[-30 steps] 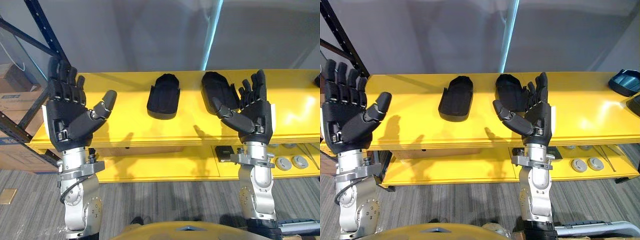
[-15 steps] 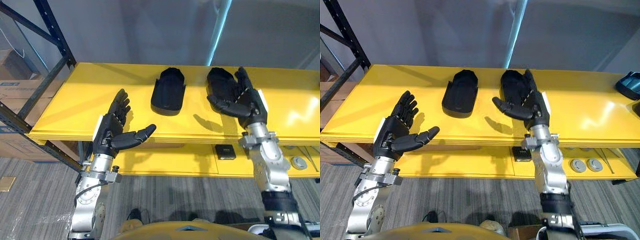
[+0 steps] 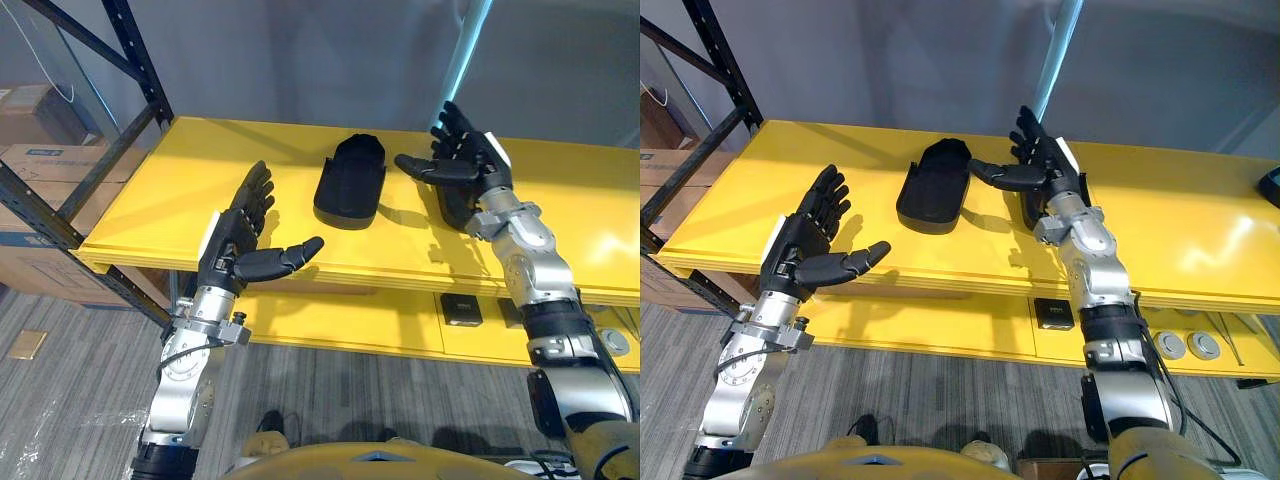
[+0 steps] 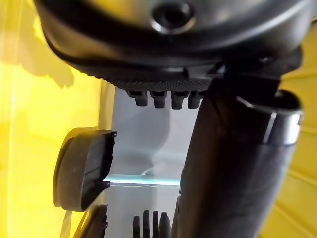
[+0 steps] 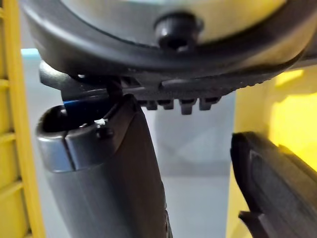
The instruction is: Walk over and take three plastic housings, then place them on the shelf
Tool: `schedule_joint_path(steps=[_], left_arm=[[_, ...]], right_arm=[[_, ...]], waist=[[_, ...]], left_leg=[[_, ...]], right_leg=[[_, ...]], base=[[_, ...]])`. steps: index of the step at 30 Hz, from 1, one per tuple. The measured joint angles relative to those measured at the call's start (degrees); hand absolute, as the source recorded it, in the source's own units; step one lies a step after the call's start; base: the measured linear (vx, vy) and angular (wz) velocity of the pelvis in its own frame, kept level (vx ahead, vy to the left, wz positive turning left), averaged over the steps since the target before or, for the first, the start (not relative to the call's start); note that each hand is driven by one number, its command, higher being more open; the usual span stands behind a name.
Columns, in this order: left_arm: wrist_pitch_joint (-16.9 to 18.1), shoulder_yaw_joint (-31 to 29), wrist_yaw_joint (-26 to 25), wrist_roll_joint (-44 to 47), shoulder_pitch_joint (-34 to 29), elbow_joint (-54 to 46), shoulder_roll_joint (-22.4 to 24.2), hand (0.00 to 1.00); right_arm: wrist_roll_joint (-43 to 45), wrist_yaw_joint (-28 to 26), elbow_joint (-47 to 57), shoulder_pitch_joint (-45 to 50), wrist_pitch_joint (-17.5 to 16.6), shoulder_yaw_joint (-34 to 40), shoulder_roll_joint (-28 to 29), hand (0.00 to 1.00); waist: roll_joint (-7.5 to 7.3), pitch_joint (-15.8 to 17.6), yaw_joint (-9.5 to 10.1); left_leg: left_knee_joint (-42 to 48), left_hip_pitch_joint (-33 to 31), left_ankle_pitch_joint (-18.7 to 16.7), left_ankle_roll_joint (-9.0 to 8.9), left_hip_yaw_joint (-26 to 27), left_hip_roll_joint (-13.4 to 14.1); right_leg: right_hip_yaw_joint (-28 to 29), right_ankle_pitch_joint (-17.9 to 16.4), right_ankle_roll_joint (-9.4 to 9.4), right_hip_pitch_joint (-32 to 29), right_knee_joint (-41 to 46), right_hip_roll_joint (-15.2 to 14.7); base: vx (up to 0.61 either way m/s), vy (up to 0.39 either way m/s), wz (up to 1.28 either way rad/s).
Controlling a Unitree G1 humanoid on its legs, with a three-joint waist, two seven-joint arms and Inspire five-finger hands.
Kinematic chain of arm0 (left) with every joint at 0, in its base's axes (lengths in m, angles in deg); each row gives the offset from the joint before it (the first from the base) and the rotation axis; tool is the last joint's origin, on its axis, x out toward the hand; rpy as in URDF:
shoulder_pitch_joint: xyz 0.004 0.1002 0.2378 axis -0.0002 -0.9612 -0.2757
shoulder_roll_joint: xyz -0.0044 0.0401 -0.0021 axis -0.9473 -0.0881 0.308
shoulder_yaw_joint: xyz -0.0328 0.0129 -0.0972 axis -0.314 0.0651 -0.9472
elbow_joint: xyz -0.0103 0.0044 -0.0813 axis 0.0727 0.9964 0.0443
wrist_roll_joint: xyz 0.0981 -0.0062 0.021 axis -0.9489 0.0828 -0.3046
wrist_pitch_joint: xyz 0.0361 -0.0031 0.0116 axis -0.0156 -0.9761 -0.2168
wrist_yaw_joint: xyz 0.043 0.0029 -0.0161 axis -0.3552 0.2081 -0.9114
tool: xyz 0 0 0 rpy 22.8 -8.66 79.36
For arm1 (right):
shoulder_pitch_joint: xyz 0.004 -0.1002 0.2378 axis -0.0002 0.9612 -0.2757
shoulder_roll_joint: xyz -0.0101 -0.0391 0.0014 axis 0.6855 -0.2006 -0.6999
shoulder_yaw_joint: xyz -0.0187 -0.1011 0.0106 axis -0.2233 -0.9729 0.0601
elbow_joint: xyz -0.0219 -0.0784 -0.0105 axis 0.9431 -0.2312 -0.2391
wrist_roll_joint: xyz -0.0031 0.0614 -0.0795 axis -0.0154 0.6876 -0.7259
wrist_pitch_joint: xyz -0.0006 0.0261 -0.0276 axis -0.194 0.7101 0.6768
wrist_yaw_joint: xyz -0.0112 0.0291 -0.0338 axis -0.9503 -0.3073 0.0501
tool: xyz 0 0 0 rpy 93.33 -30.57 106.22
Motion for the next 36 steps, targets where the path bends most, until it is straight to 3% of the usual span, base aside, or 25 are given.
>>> schedule_joint_path(steps=[10,17,29,36], left_arm=[[0.0,2.5,-1.0,1.1,2.2,2.9,-1.5,1.00],[0.0,2.5,-2.3,1.1,3.4,6.3,-1.5,1.00],[0.0,2.3,-2.3,4.5,3.5,6.3,-1.5,1.00],[0.0,2.1,-2.7,5.3,3.1,6.3,-1.5,1.00]], right_arm=[[0.9,-0.1,-12.0,-11.5,5.1,-2.8,-0.1,1.00],[-3.5,1.0,-18.0,-16.9,8.3,-4.6,-0.1,1.00],[-3.5,-0.8,-26.9,-23.1,13.9,-5.0,-1.7,1.00],[-3.6,-3.2,-30.7,-24.2,15.4,-4.9,-4.4,1.00]], waist=[[0.56,0.5,1.43],[0.96,1.1,2.62],[1.56,3.9,3.78],[1.61,4.2,4.91]], left_leg=[[0.1,0.4,0.5,-0.54,-0.3,1.2],[0.1,0.6,0.4,-0.62,-1.6,1.3],[0.1,-0.4,1.1,-0.66,-4.1,1.3],[0.1,-1.2,1.6,-0.62,-5.8,1.0]], right_leg=[[0.0,0.0,-0.65,0.7,-0.6,1.4],[-0.9,-0.1,-0.89,1.5,-0.7,1.6],[-3.6,-0.4,-1.15,2.3,-0.8,1.7],[-5.3,-0.5,-1.27,2.6,-0.8,1.6]], base=[[-0.01,-0.002,0.00],[-0.01,-0.009,0.05],[-0.01,-0.009,0.11],[0.01,-0.011,0.13]])
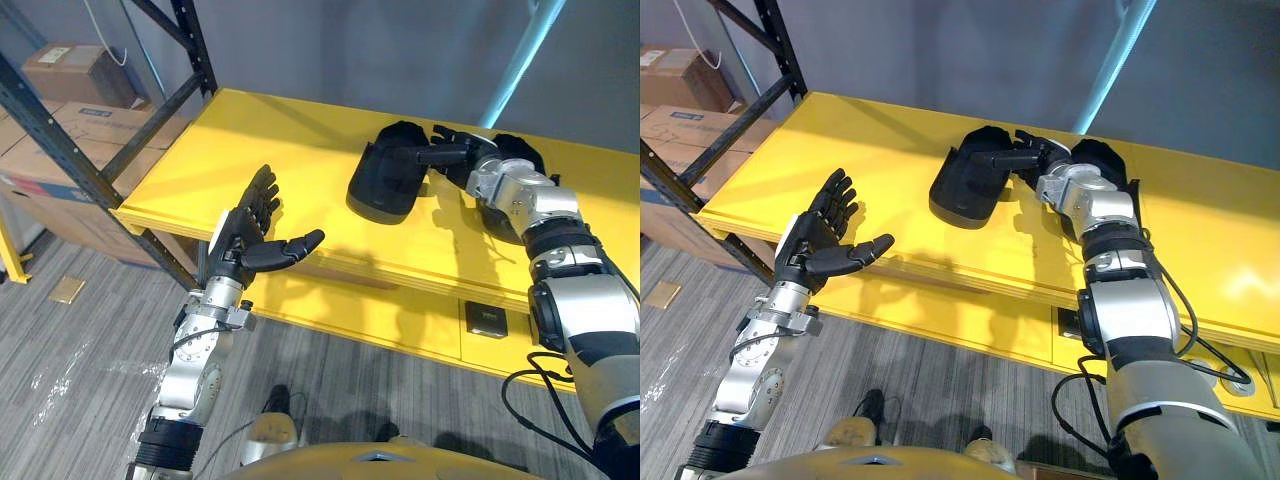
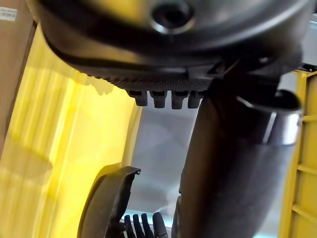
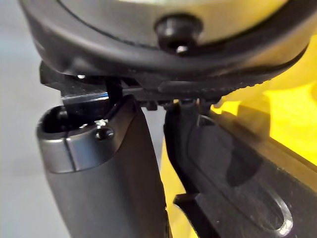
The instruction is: Walk over and take three plastic housings, then place them on the shelf
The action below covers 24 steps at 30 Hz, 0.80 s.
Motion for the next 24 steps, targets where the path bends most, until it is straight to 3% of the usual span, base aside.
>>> schedule_joint_path(steps=[16,24], left_arm=[[0.1,-4.2,-0.7,6.2,-3.8,-0.1,0.1,1.00],[0.1,-5.8,0.5,7.9,-4.6,-0.2,0.0,1.00]], right_arm=[[0.0,-0.1,-2.9,-2.7,3.1,0.2,-3.2,1.00],[0.2,0.6,-7.1,-2.7,3.0,2.0,-3.3,1.00]], waist=[[-0.22,1.3,1.64],[-0.58,1.6,2.78]], left_leg=[[-0.2,-0.9,0.8,0.05,-2.5,-0.1],[-0.2,-1.0,0.9,0.36,-3.7,-0.2]], right_leg=[[-3.0,-0.4,-0.14,1.1,0.3,0.1],[-4.3,-0.7,-0.05,1.8,0.4,0.2]], base=[[-0.02,-0.010,0.09],[0.00,-0.006,0.07]])
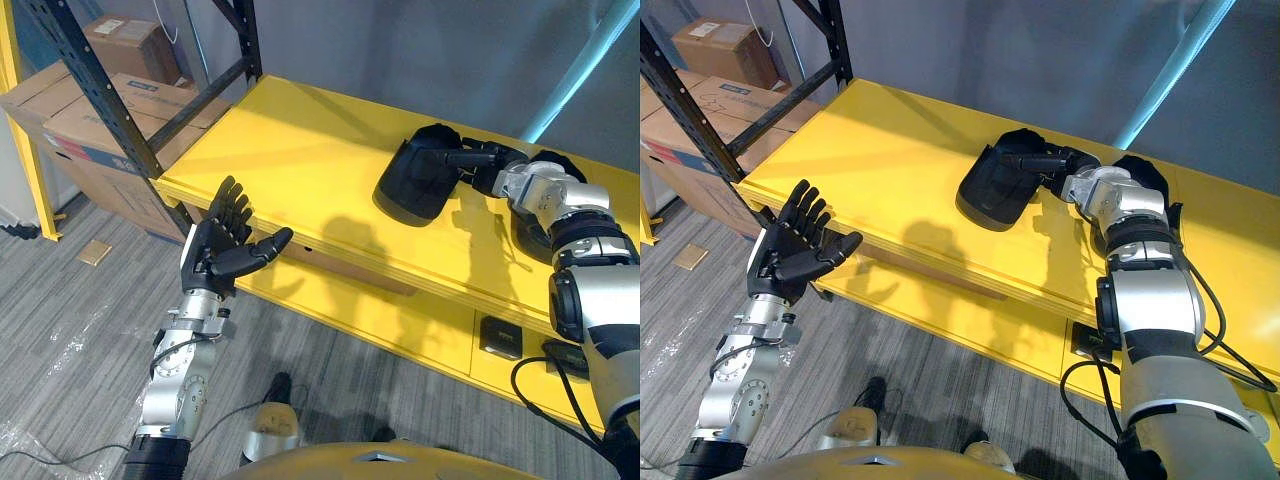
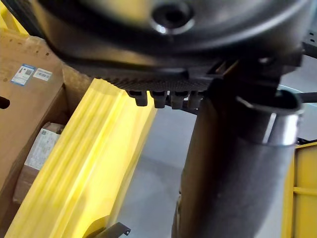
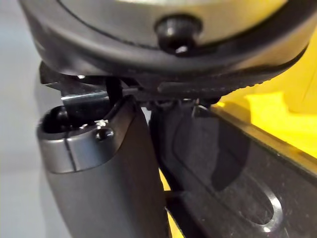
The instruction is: Walk over and take three plastic housings, then place them on the shelf
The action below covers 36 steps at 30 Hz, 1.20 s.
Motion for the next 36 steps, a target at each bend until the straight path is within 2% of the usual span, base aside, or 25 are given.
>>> schedule_joint_path(steps=[3,7,16,20,22,24,25,27,28,30,32,34,35,36], left_arm=[[0.0,-0.9,0.1,0.6,0.0,-0.1,0.0,1.00],[0.0,-1.3,0.2,0.6,-0.1,-2.0,-0.1,1.00],[0.0,-1.2,2.1,0.6,-0.1,-2.4,-0.1,1.00],[0.2,0.6,3.5,0.5,-0.1,-2.4,-1.7,1.00],[0.2,1.5,3.6,0.2,-0.1,-3.1,-2.7,1.00],[0.4,2.3,3.8,0.2,0.0,-4.6,-3.0,1.00],[0.5,2.6,4.3,0.2,0.1,-6.1,-3.3,1.00],[0.6,2.6,4.7,0.2,0.2,-8.5,-3.5,1.00],[1.5,2.6,4.7,0.0,0.5,-10.4,-3.6,1.00],[2.1,2.6,5.2,-0.2,2.1,-11.3,-3.7,1.00],[2.1,2.4,4.7,-1.2,3.6,-11.2,-3.9,1.00],[2.0,2.5,4.4,-2.5,3.7,-10.8,-4.0,1.00],[1.3,2.5,3.6,-4.3,3.7,-10.2,-4.0,1.00],[1.2,2.5,3.4,-4.6,3.7,-9.9,-4.0,1.00]], right_arm=[[0.0,-0.1,0.0,0.1,-0.3,0.1,0.0,1.00],[0.0,-0.2,0.0,0.9,-2.6,0.3,0.0,1.00],[0.0,-0.3,0.0,1.1,-6.1,0.1,0.0,1.00],[0.0,0.7,2.6,1.1,-9.5,-2.2,0.0,1.00],[0.0,2.1,7.0,1.2,-11.4,-3.3,0.0,1.00],[0.0,4.9,12.7,1.4,-14.8,-3.8,0.0,1.00],[-0.2,7.9,19.8,2.7,-18.1,-3.5,0.0,1.00],[-1.8,11.1,29.1,5.3,-22.1,-2.9,-0.1,1.00],[-2.4,13.9,37.7,7.5,-25.3,-2.3,-0.1,1.00],[-2.5,16.6,48.1,11.9,-28.4,0.3,-0.2,1.00],[-2.6,18.5,58.0,19.1,-30.5,4.0,-0.2,1.00],[-2.6,19.2,63.6,26.0,-31.1,7.1,-0.2,1.00],[-3.4,19.5,67.8,33.6,-31.4,11.1,1.0,1.00],[-3.8,19.5,68.5,35.2,-31.4,11.9,1.6,1.00]], waist=[[-0.44,0.4,0.25],[-1.26,1.7,0.82],[-1.24,1.8,1.45],[-1.24,1.8,1.13],[-1.22,1.8,0.77],[-1.17,1.7,0.37],[-1.13,1.7,-0.49],[-1.11,1.7,-0.58],[-0.96,1.5,-1.74],[-0.79,1.0,-2.75],[-0.82,-0.5,-4.36],[-0.67,-2.1,-5.91],[-0.48,-3.1,-7.05],[-0.43,-3.2,-7.31]], left_leg=[[0.0,0.0,0.0,0.04,0.0,0.0],[0.0,0.1,0.0,0.13,0.0,0.0],[0.0,0.1,0.0,0.01,0.0,0.0],[0.0,0.2,-0.1,0.10,0.3,0.1],[0.0,0.1,-0.2,0.10,0.8,0.3],[0.0,0.2,-0.2,0.00,1.6,0.3],[0.0,0.5,-0.2,-0.26,2.0,0.1],[0.0,1.0,-0.3,-0.39,3.4,0.2],[0.1,1.2,-0.5,-0.43,4.2,0.1],[0.2,1.2,-0.5,-0.49,5.4,0.1],[0.0,1.3,-0.6,-0.55,7.3,0.1],[0.0,1.4,-0.9,-0.55,8.8,0.2],[0.0,1.8,-1.1,-0.51,10.0,0.3],[0.0,1.9,-1.2,-0.51,10.2,0.3]], right_leg=[[0.0,-0.1,0.04,0.0,0.1,0.0],[0.0,-0.6,-0.04,0.0,1.0,-0.2],[0.0,-0.7,-0.07,-0.1,1.0,-0.2],[0.3,-0.7,-0.07,-0.2,1.0,-0.1],[0.9,-0.6,-0.03,-0.7,1.0,-0.1],[1.8,-0.4,0.16,-1.2,0.9,-0.1],[2.0,-0.4,0.18,-1.2,1.0,-0.3],[3.3,-0.4,0.19,-1.6,1.1,-0.5],[4.0,-0.4,0.20,-2.0,1.3,-0.7],[4.9,-0.4,0.21,-2.8,1.6,-0.8],[6.2,-0.4,0.24,-3.6,1.8,-1.0],[7.6,-0.2,0.41,-4.3,1.8,-1.0],[8.8,-0.2,0.47,-4.8,1.9,-1.0],[9.1,-0.2,0.48,-4.8,1.9,-0.9]], base=[[0.00,0.000,0.00],[0.00,0.000,0.00],[0.00,0.000,0.00],[0.00,-0.003,-0.03],[0.00,-0.001,-0.15],[0.01,0.003,-0.18],[0.02,0.007,-0.16],[0.04,0.012,-0.30],[0.05,0.013,-0.31],[0.04,0.012,-0.25],[0.02,0.009,-0.30],[0.02,0.003,-0.39],[0.01,0.000,-0.41],[0.00,-0.005,-0.43]])
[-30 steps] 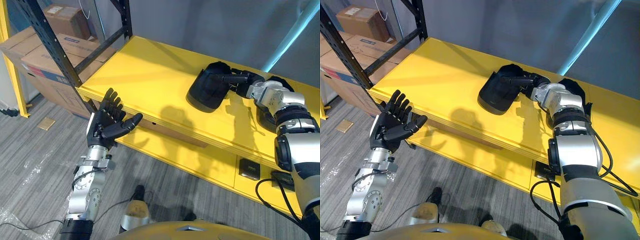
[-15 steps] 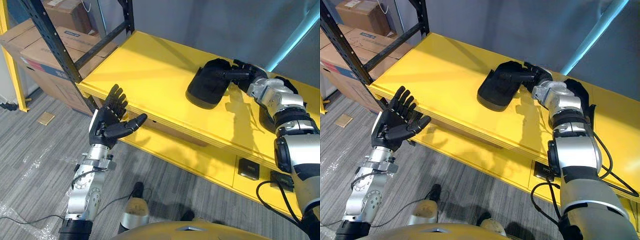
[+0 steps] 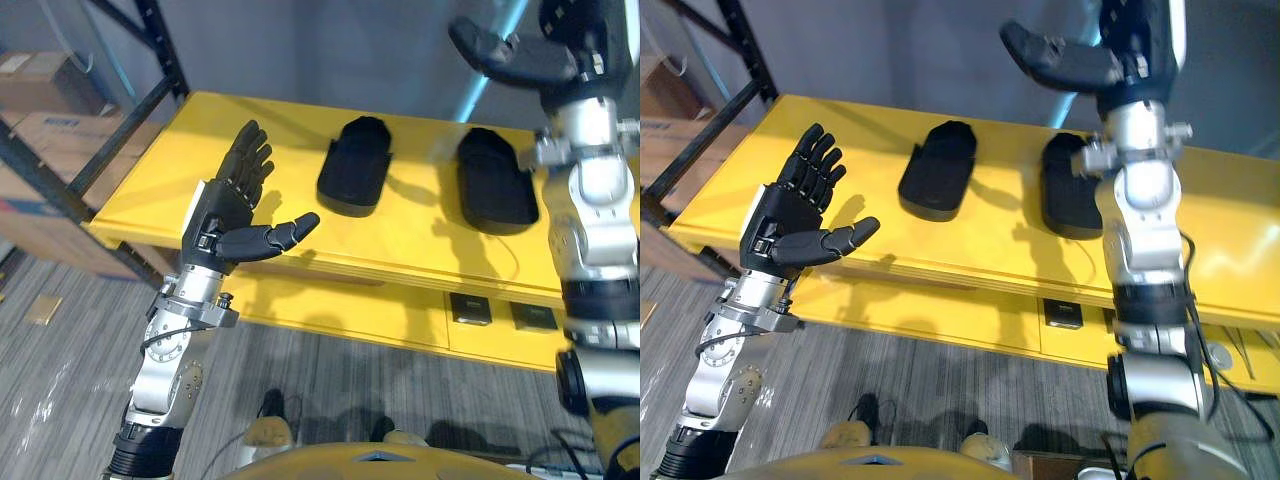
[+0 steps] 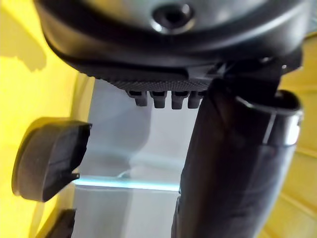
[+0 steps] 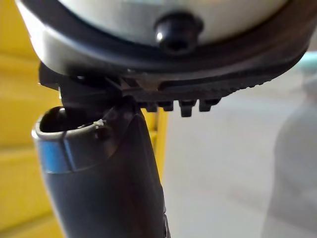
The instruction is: Walk over and take three plastic housings, then place them on the shelf
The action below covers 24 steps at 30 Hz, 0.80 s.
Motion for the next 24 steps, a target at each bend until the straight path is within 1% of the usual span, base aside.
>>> schedule_joint_path(steps=[1,2,3,4,5,6,8,9,10,11,12,14,15,18,19,20,21,22,24], left_arm=[[-0.2,0.0,-0.7,-0.3,0.0,1.6,0.1,1.00],[-0.5,-0.1,-1.2,-0.7,0.0,2.4,0.3,1.00],[-1.2,-0.3,-2.0,-2.2,-0.1,4.2,1.0,1.00],[-1.5,-0.5,-2.7,-3.9,-0.3,6.0,2.0,1.00],[-1.6,-0.8,-3.6,-5.3,-0.6,6.7,3.0,1.00],[-2.2,-0.9,-4.5,-6.7,-0.9,7.3,4.5,1.00],[-2.4,-0.9,-5.0,-7.0,-1.0,8.1,5.9,1.00],[-2.6,-0.8,-5.7,-8.3,-1.1,8.4,7.2,1.00],[-2.6,-0.3,-6.7,-9.2,-1.4,8.5,7.9,1.00],[-2.6,-0.1,-7.4,-9.2,-1.5,8.6,8.2,1.00],[-2.6,-0.1,-7.9,-9.2,-1.6,8.8,8.5,1.00],[-2.6,-0.2,-10.6,-9.8,-1.8,9.1,8.6,1.00],[-2.4,-0.3,-12.2,-10.8,-1.8,9.4,8.6,1.00],[-0.8,-1.0,-15.4,-11.2,-1.8,10.5,8.9,1.00],[0.5,-1.3,-17.2,-11.2,-1.8,10.6,9.1,1.00],[1.5,-1.5,-18.0,-11.2,-1.8,10.6,9.3,1.00],[3.7,-1.8,-19.1,-11.2,-1.8,10.4,9.6,1.00],[5.2,-2.3,-19.7,-11.2,-1.8,9.8,9.6,1.00],[6.8,-3.0,-19.9,-11.1,-1.8,7.5,9.6,1.00]], right_arm=[[-0.6,0.0,2.2,5.7,-0.1,3.0,2.5,1.00],[-0.6,0.0,2.9,8.4,-0.4,4.3,3.9,1.00],[-0.5,-0.1,3.9,13.7,-0.8,6.3,6.5,1.00],[-0.1,-0.1,4.3,18.5,-2.0,8.3,9.5,1.00],[2.2,0.3,4.5,21.6,-3.1,9.2,12.0,1.00],[5.6,0.6,4.8,25.7,-5.1,10.6,17.0,1.00],[6.2,1.8,5.2,28.7,-7.0,11.1,21.1,1.00],[5.9,3.2,6.9,32.4,-8.6,10.8,24.5,1.00],[6.3,3.3,8.4,35.9,-10.2,10.3,27.3,1.00],[6.5,3.1,9.1,37.6,-11.1,9.8,28.8,1.00],[6.5,2.8,9.1,38.3,-11.6,9.5,29.5,1.00],[6.4,1.4,9.1,38.8,-12.6,7.8,30.2,1.00],[5.9,0.3,9.4,38.8,-12.7,7.3,30.2,1.00],[5.7,-0.3,12.0,39.3,-12.8,6.2,30.2,1.00],[5.8,-0.6,12.8,39.4,-12.8,6.2,30.2,1.00],[5.8,-0.6,13.0,39.4,-13.0,6.2,30.1,1.00],[5.9,-0.5,13.0,39.4,-13.2,6.2,30.1,1.00],[5.9,-0.5,13.0,39.4,-13.3,6.0,30.1,1.00],[5.9,0.1,13.0,39.4,-13.6,5.1,30.1,1.00]], waist=[[0.41,-0.4,-1.01],[0.59,-0.6,-1.71],[1.10,-0.9,-2.61],[1.49,-1.3,-3.44],[1.73,-1.4,-4.08],[1.85,-1.5,-4.72],[1.92,-1.6,-5.43],[2.00,-1.6,-5.67],[2.12,-1.7,-5.83],[2.20,-1.7,-6.08],[2.25,-1.8,-6.23],[2.52,-2.2,-6.65],[2.69,-2.5,-6.76],[2.84,-2.7,-6.73],[2.74,-2.8,-6.74],[2.67,-2.8,-6.74],[2.46,-3.0,-6.66],[2.33,-3.1,-6.64],[2.30,-3.1,-6.70]], left_leg=[[0.0,0.5,-0.2,-0.08,0.9,0.1],[0.0,0.8,-0.4,-0.07,1.5,0.1],[0.0,1.4,-0.7,-0.09,2.7,0.3],[0.0,1.7,-1.0,-0.22,3.8,0.5],[0.0,1.9,-1.4,-0.34,4.7,0.8],[0.0,1.9,-1.5,-0.54,5.7,1.2],[0.0,1.9,-1.7,-0.91,6.1,1.5],[0.0,2.0,-1.8,-1.03,6.4,1.9],[0.0,2.0,-1.8,-1.10,6.5,2.1],[0.0,2.0,-1.8,-1.15,6.7,2.1],[0.0,2.0,-1.8,-1.15,6.8,2.2],[0.0,2.1,-2.0,-1.17,7.5,2.1],[0.0,1.9,-2.0,-1.10,7.7,2.0],[0.0,1.9,-2.1,-1.03,7.8,2.0],[0.1,1.8,-2.1,-1.04,7.8,2.0],[0.1,1.8,-2.1,-1.04,7.8,2.0],[0.1,1.8,-2.1,-1.04,7.8,2.0],[0.2,1.7,-2.2,-1.03,7.8,1.9],[0.2,1.6,-2.3,-1.00,7.8,1.8]], right_leg=[[0.9,0.0,-0.02,-0.1,-0.1,0.1],[1.3,0.1,0.03,-0.1,-0.1,0.1],[2.3,0.2,0.16,-0.3,-0.2,0.2],[3.4,0.2,0.24,-0.5,-0.6,0.5],[4.1,0.5,0.12,-0.7,-1.2,0.8],[5.1,1.2,-0.05,-0.9,-2.2,1.3],[5.4,1.5,0.01,-0.9,-2.9,1.8],[5.5,1.6,0.00,-1.0,-3.1,2.0],[5.6,1.7,-0.02,-1.1,-3.2,2.2],[5.7,1.7,-0.03,-1.2,-3.2,2.3],[5.9,1.7,0.05,-1.2,-3.2,2.4],[6.8,2.0,0.28,-1.7,-3.2,2.3],[6.9,2.1,0.18,-1.9,-3.2,2.3],[6.9,2.3,-0.10,-1.9,-3.2,2.3],[6.9,2.3,-0.12,-2.0,-3.1,2.3],[6.9,2.3,-0.20,-2.0,-3.1,2.3],[6.9,2.3,-0.21,-2.0,-3.1,2.3],[6.9,2.3,-0.21,-2.0,-3.1,2.2],[6.9,2.3,-0.21,-2.2,-3.1,2.1]], base=[[-0.01,-0.005,-0.31],[-0.03,-0.004,-0.47],[-0.03,0.000,-0.51],[-0.03,-0.001,-0.57],[-0.02,-0.016,-0.57],[-0.01,-0.024,-0.42],[0.00,-0.031,-0.23],[0.02,-0.034,-0.13],[0.03,-0.033,-0.11],[0.04,-0.019,-0.06],[0.04,-0.007,-0.10],[0.03,0.005,-0.14],[0.04,0.011,-0.08],[0.04,0.008,0.01],[0.03,0.005,0.03],[0.04,0.007,0.02],[0.03,0.007,0.01],[0.03,0.009,0.01],[0.00,0.000,0.00]])
